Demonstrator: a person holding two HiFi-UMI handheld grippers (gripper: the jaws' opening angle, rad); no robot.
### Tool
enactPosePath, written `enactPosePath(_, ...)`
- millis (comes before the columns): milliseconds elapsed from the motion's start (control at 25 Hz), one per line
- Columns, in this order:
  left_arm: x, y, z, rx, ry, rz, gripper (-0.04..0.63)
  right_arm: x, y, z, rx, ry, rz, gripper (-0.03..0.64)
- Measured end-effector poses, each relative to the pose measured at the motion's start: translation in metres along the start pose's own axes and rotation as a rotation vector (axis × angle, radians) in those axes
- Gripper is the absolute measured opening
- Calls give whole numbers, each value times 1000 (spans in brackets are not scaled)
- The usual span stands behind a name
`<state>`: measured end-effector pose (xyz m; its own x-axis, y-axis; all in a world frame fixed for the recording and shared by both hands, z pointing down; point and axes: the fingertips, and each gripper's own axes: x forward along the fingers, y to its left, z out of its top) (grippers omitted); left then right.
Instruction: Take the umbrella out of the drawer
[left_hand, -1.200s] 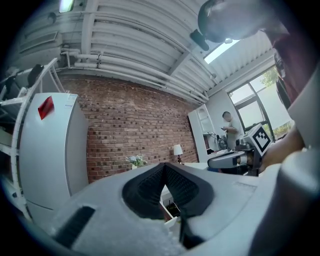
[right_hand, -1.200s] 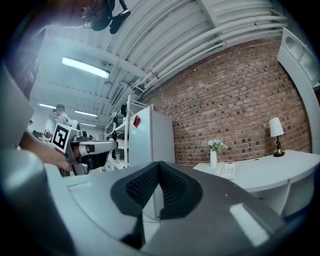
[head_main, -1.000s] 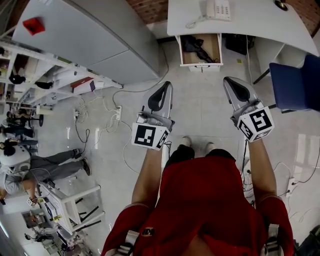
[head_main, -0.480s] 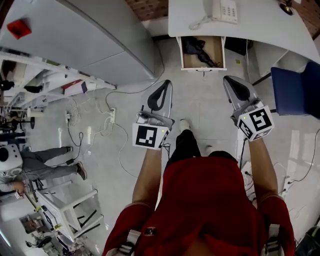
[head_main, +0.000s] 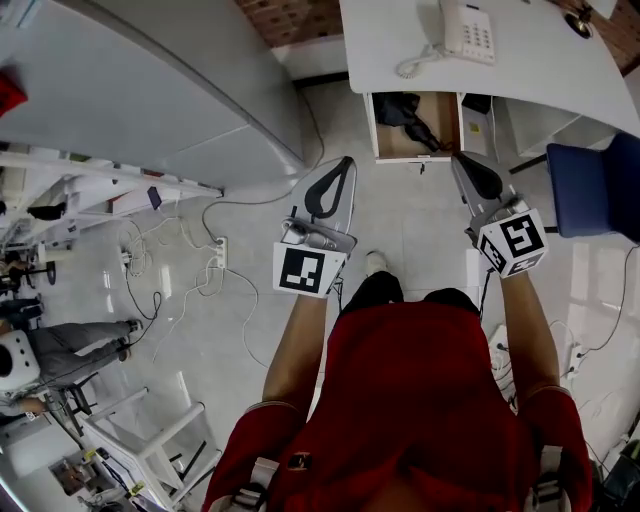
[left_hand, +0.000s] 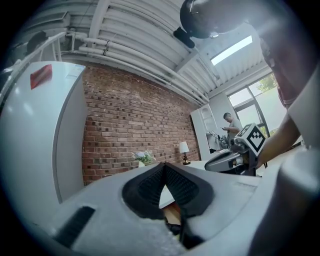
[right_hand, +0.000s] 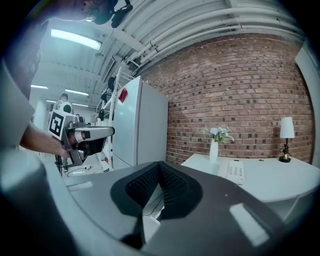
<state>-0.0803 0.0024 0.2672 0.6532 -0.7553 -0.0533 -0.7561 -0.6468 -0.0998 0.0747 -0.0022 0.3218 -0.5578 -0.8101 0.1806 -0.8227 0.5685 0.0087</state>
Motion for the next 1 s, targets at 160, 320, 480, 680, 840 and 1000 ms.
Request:
enactPosePath(160,14,25,-13,-18,-4,-33,6,28,-6,-7,-7,31,-33,12)
enactPosePath(320,28,51,-26,-28,-1,-46,6,55,-13,-15,-20,67,-52,12)
enactPosePath(480,39,72,-40,-42,1,-37,6,80,-21,-31,-40,119,-56,12)
enactPosePath(680,54,82,-60,-51,26,-18,6,105,-40,-54,-81,182,-60,14)
enactPosePath(840,71,86,-79,-54,40,11,6,128,-57,-81,-105,236,-30,14)
enactPosePath(1000,90,87,-105,-49,68,50,6,150,-75,-115,-129,285,9,14)
